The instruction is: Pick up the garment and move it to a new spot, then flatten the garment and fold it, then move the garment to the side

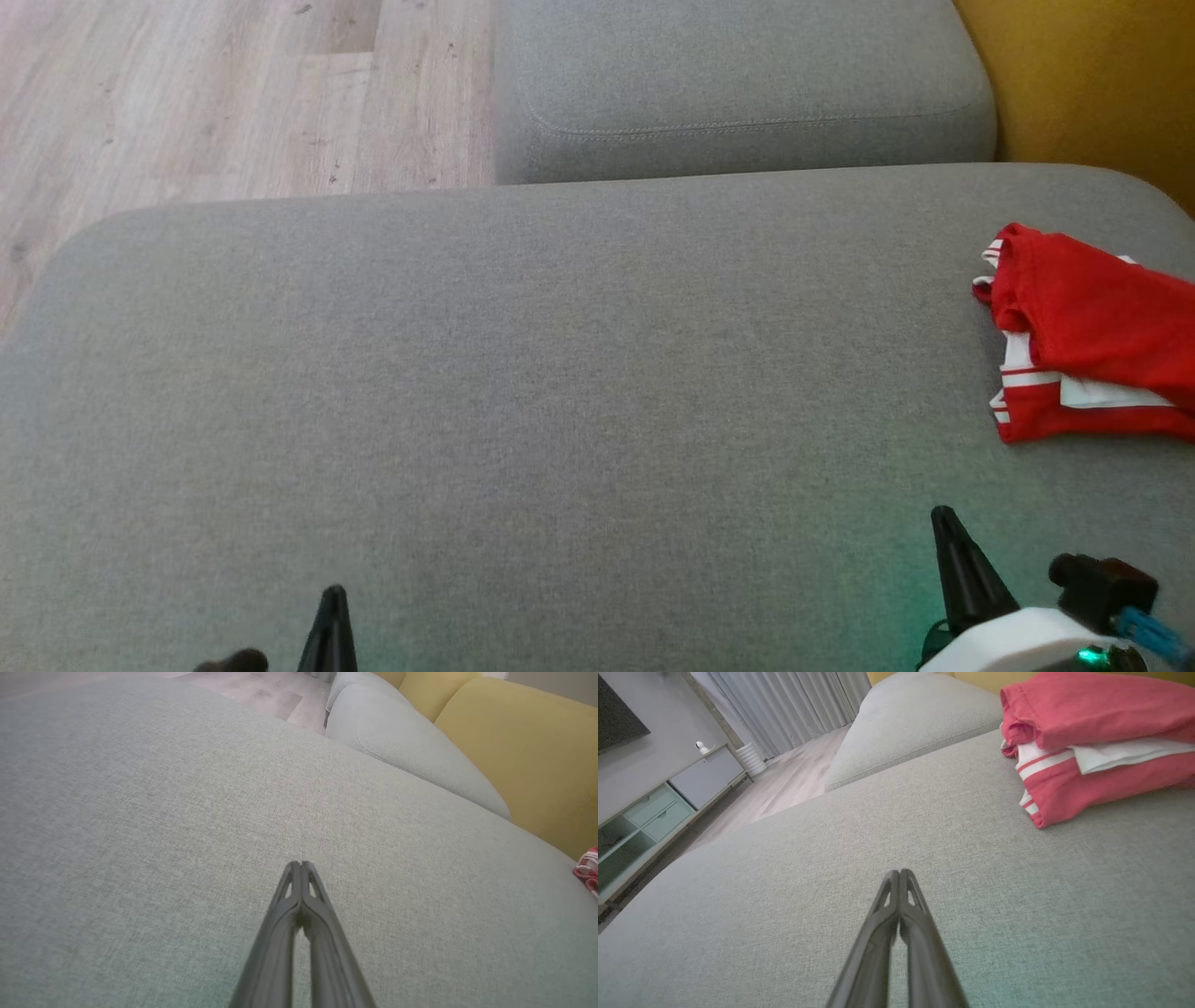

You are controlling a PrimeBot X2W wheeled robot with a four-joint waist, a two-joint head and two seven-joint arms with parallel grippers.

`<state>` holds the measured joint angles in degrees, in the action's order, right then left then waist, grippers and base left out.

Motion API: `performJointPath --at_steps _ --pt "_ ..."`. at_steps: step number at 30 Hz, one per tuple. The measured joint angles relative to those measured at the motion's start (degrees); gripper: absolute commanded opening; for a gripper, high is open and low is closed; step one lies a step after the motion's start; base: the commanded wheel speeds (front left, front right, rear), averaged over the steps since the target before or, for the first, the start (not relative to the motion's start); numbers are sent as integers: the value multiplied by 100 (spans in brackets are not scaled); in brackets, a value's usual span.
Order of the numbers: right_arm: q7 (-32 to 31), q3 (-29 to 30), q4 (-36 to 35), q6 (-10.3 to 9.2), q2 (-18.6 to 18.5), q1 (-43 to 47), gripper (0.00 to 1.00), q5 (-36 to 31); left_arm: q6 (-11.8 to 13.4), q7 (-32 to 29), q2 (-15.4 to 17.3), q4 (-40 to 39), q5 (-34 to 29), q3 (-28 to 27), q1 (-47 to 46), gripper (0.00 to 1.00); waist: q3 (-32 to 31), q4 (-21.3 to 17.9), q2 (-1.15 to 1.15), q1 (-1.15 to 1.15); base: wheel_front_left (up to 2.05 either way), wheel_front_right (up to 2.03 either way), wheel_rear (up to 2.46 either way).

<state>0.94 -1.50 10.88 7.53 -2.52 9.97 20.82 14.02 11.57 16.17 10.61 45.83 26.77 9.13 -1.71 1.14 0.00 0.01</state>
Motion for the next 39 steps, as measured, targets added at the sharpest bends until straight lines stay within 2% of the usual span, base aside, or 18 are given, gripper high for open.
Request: performJointPath --at_steps 39 --pt "-146 190 169 0 -27 -405 0 2715 -758 -608 -439 186 1730 -1063 -439 0 70 -42 0 0 0 0 0"
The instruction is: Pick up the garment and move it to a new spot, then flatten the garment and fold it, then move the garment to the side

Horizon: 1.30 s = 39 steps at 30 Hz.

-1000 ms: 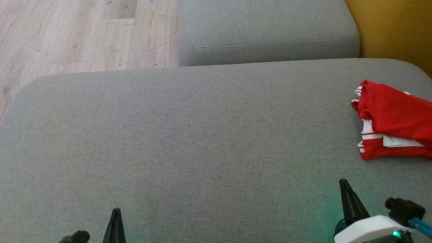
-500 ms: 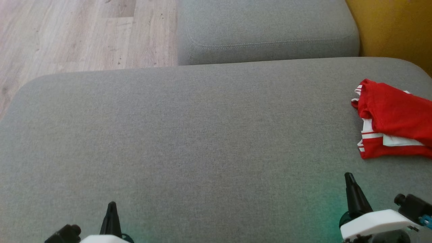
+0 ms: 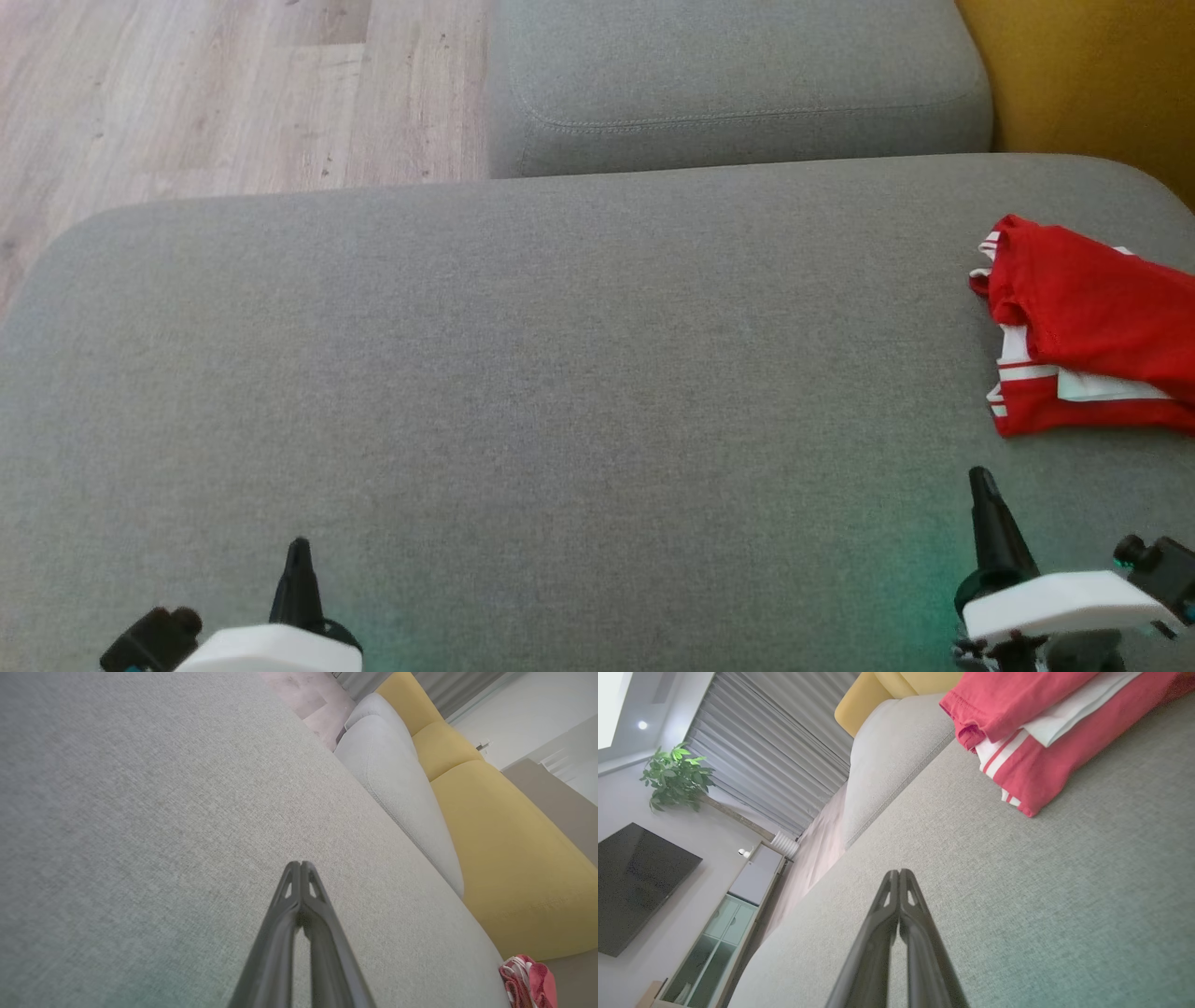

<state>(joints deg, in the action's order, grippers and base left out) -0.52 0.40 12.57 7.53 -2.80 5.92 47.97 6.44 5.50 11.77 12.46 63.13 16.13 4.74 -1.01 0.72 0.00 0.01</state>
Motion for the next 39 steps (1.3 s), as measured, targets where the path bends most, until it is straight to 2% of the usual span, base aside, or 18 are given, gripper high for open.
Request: performJointPath --at_steps 39 --pt "-210 259 164 0 -21 -458 0 2503 -757 -603 -480 179 1621 -1085 -363 0 66 -40 0 -1 0 0 0"
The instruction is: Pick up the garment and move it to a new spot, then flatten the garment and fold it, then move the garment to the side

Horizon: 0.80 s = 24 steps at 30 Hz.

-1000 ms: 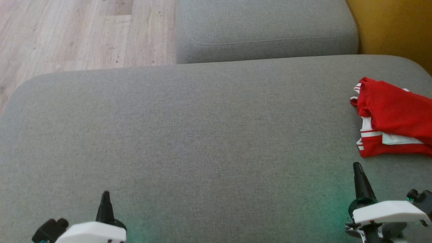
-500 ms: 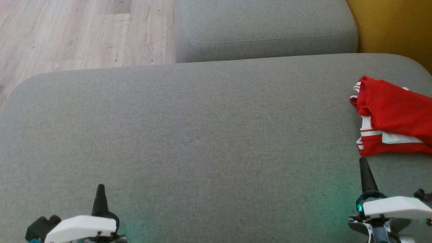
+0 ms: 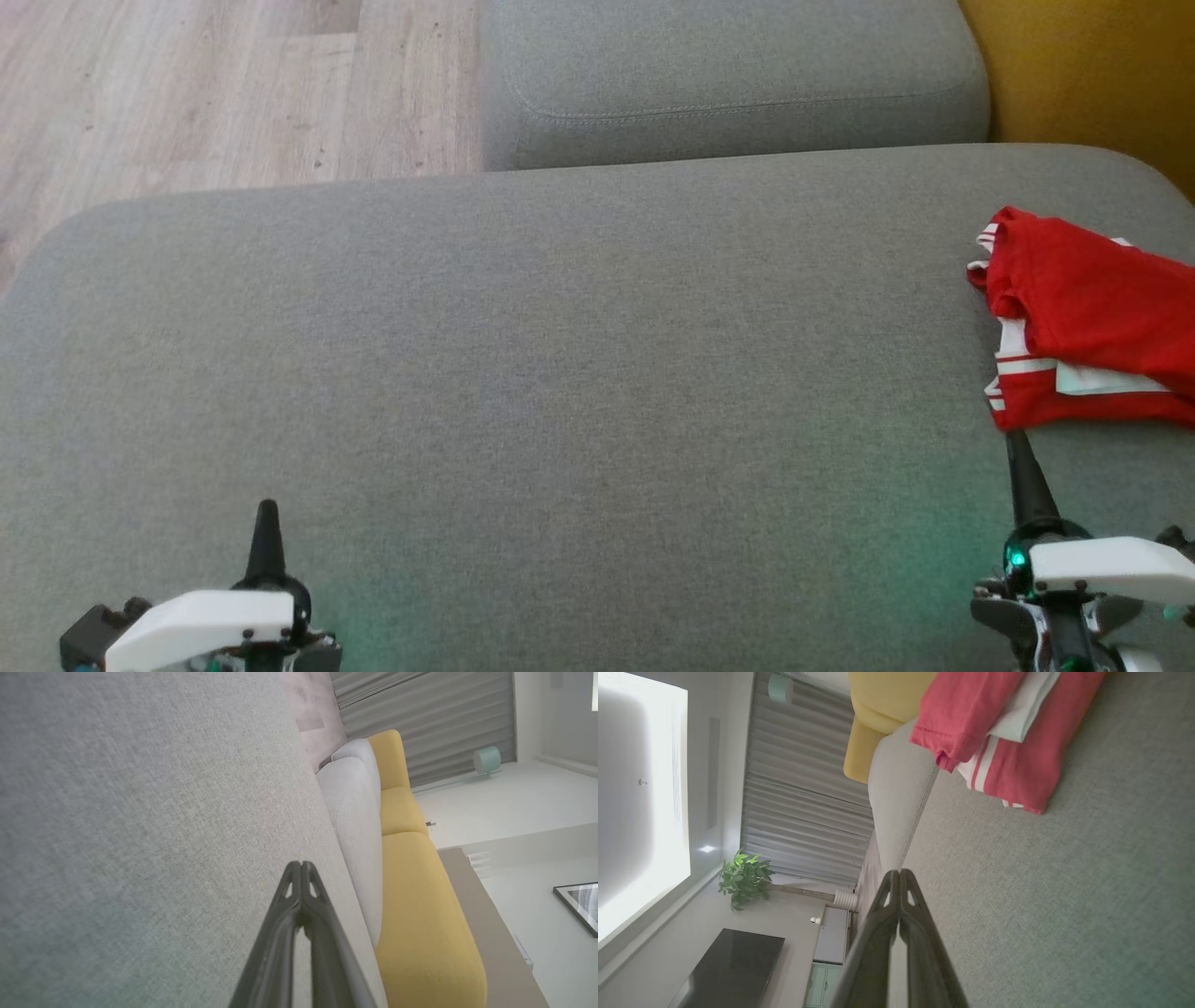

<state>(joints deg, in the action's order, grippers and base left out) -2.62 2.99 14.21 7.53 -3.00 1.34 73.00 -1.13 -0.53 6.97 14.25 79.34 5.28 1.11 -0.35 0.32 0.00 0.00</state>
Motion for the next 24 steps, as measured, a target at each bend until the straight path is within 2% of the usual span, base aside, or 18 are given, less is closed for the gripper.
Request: performJointPath --at_steps 24 --pt "-153 210 126 0 -10 -387 0 1680 -494 -411 -313 108 1091 -743 -359 0 45 -27 0 0 0 0 0"
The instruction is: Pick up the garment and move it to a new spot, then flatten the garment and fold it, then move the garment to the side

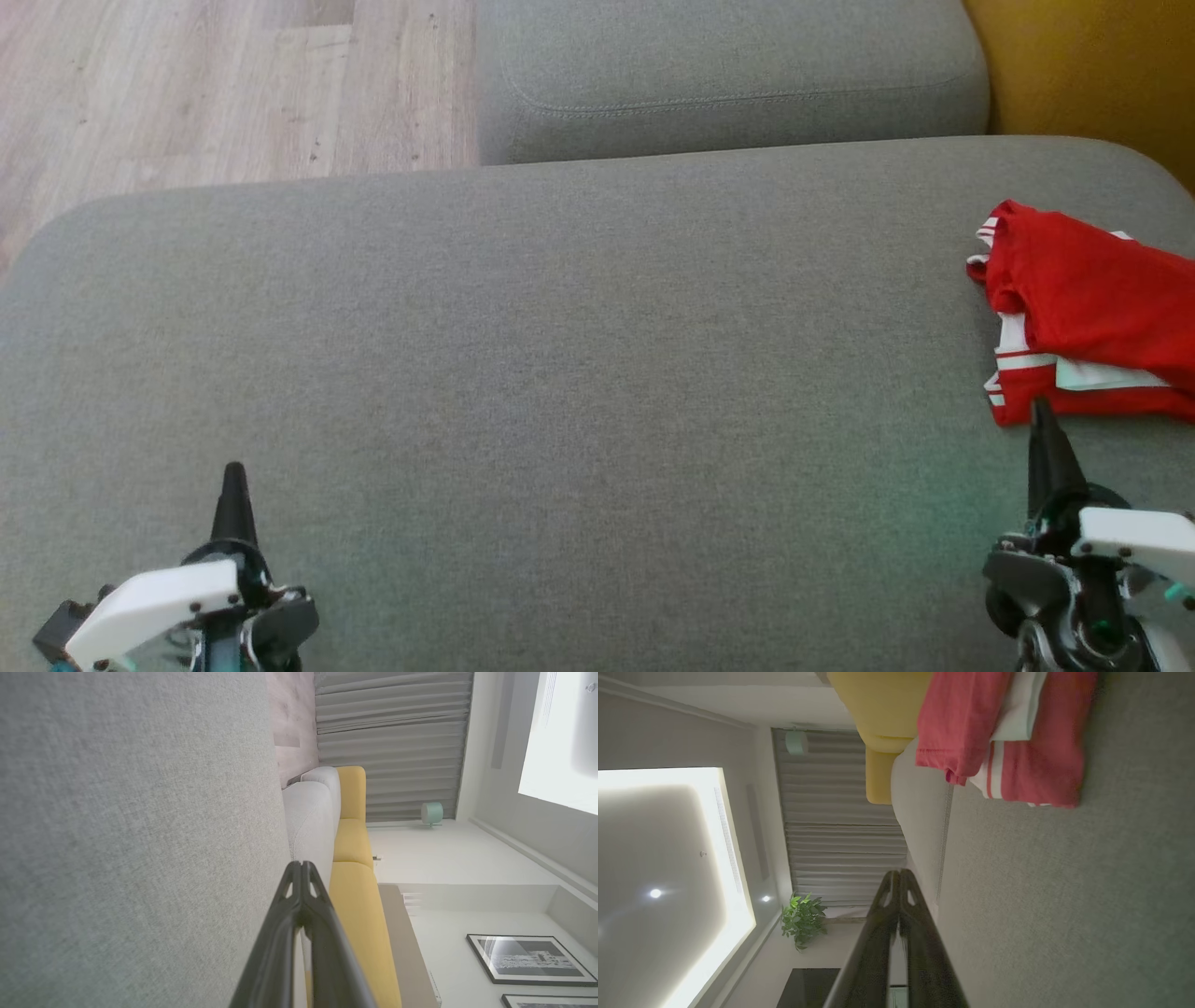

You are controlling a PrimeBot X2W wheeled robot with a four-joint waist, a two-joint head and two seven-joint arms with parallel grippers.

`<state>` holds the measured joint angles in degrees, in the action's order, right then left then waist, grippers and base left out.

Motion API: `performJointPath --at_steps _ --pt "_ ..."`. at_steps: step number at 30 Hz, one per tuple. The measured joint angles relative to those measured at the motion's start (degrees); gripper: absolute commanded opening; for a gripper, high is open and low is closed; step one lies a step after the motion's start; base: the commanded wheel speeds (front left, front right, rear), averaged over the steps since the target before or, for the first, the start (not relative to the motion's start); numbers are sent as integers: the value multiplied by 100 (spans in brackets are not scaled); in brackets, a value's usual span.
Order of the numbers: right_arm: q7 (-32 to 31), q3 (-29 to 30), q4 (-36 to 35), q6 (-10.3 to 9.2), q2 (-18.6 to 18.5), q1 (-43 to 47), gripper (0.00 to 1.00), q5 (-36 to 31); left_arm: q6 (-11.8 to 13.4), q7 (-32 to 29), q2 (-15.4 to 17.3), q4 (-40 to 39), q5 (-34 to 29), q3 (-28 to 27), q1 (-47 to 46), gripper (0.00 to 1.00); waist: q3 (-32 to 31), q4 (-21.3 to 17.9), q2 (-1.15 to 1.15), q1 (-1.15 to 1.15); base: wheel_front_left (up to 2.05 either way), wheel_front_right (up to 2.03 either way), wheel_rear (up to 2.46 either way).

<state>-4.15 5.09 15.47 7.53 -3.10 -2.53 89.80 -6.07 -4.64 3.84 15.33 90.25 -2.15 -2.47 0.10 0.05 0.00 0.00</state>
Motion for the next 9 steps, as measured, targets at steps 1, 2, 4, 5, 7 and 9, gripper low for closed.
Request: performJointPath --at_steps 1,2,4,5,7,9 --pt "-7 13 7 0 0 -20 0 68 -4 -43 -13 8 37 -18 -3 0 2 -1 0 0 0 0 0" --pt "-25 27 9 0 -1 -37 0 137 -20 -43 -35 18 78 -41 -4 0 3 -2 0 0 0 0 0" --pt "-40 52 9 0 -3 -48 0 259 -58 -91 -79 30 164 -123 -9 0 7 -4 0 0 0 0 0" --pt "-40 62 13 0 -4 -48 0 319 -67 -92 -87 34 191 -155 -15 0 8 -5 0 0 0 0 0" --pt "-40 68 19 0 -4 -48 0 350 -104 -92 -86 38 213 -166 -39 0 8 -5 0 0 0 0 0" --pt "-41 69 19 0 -4 -48 0 350 -104 -92 -87 38 214 -166 -57 0 8 -5 0 0 0 0 0"
